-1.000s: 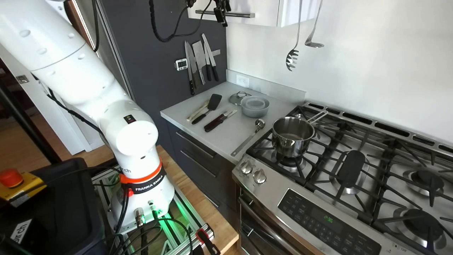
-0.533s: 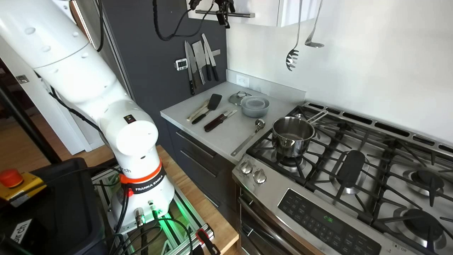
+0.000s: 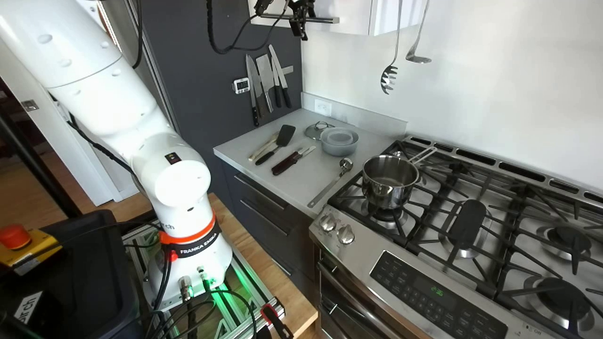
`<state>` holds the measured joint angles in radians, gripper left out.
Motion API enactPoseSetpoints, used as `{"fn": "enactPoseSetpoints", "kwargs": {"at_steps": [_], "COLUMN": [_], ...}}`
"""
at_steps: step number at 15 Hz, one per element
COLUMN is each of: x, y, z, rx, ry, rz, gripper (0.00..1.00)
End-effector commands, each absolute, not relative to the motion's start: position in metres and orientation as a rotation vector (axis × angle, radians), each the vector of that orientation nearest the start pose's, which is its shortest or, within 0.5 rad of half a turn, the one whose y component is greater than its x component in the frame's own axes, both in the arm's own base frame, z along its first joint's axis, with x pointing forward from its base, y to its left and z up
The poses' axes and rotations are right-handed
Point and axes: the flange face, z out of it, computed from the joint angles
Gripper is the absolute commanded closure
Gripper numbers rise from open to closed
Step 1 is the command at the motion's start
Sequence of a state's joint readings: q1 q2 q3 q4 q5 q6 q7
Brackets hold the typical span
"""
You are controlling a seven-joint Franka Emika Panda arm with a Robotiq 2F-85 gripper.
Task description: Open the right door of the left top wall cabinet
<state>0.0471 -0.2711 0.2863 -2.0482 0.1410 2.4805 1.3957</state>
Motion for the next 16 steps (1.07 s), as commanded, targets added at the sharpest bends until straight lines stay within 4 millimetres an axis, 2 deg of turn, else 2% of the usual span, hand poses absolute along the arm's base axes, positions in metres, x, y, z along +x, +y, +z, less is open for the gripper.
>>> {"fn": "enactPoseSetpoints", "kwargs": {"at_steps": [1, 8, 16], "x": [0.489, 0.464, 0.446], "y": [0.185, 0.156, 0.125], "z": [0.618, 0.618, 0.605], "rx": [-2.177, -2.354, -2.553], "ry": [1.373, 1.338, 1.023], "rz": [-0.508, -0.494, -0.494], "gripper": [0.00, 0.00, 0.00]}}
